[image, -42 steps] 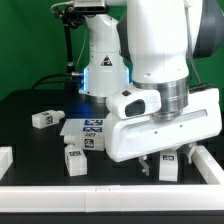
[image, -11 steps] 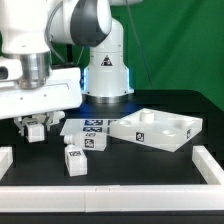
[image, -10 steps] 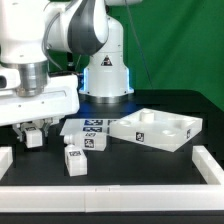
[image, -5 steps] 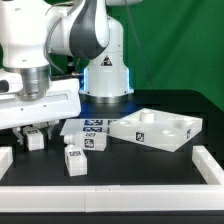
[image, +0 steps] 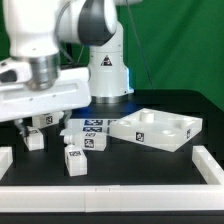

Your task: Assemble one leg

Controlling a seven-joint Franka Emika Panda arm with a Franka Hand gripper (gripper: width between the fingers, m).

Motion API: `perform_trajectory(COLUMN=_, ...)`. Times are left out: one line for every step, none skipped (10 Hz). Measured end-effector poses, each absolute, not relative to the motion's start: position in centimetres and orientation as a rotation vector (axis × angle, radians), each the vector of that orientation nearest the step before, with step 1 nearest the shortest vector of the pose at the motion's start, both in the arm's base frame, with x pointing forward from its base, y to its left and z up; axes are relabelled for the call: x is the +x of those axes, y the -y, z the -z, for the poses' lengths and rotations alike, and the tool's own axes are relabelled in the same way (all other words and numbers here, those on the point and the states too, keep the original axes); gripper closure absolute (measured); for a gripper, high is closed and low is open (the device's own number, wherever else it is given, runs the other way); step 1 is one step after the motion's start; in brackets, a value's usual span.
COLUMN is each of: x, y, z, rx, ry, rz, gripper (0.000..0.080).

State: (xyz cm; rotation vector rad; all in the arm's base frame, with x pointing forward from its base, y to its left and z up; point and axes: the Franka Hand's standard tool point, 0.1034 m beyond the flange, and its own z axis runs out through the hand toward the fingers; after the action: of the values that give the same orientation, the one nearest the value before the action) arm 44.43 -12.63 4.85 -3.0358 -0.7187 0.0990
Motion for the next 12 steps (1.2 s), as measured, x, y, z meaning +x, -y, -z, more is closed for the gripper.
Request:
perform_trajectory(x=44.3, y=10.5, z=-5.5, rx=-3.025, ry=0.784, rz=-0.089, gripper=0.0152)
perform_trajectory(x=44.9, y=7.9, z=-6.2, rx=-3.025, ry=0.853, rz=-0.065, gripper=0.0152)
perform_trajectory(x=45.1, y=7.3, z=-6.4, rx=-3.029, ry=0.858, rz=-0.05, gripper=0.015)
perform_trajectory(x=44.9, y=7.8, z=-6.2, rx=-3.03, ry=0.853, rz=-0.057, gripper=0.015)
perform_trajectory(x=44.9, y=7.7, z=-6.2, rx=-3.029, ry=0.855, rz=-0.057, gripper=0.015)
perform_trajectory(x=44.9, y=7.7, z=-6.2, rx=-3.028, ry=0.856, rz=-0.057, gripper=0.015)
perform_trajectory(x=45.3, y=7.3, z=-6.3, rx=-3.037, ry=0.909, rz=-0.005, gripper=0.015)
perform_trajectory(x=44.8, y=5.2, z=-6.3, rx=-3.027, ry=1.049, rz=0.1, gripper=0.015)
perform_trajectory(x=44.2, y=3.4, z=-6.1, rx=-2.98, ry=1.171, rz=0.093, gripper=0.015)
perform_trajectory(x=44.6, y=1.0, z=-6.2, rx=-2.937, ry=1.287, rz=0.098, gripper=0.015)
perform_trajectory(x=44.4, y=-1.5, z=-5.6, rx=-2.919, ry=1.321, rz=0.088, gripper=0.015)
perform_trajectory(x=44.0, y=-3.0, z=-4.9, rx=-2.895, ry=1.359, rz=0.066, gripper=0.015)
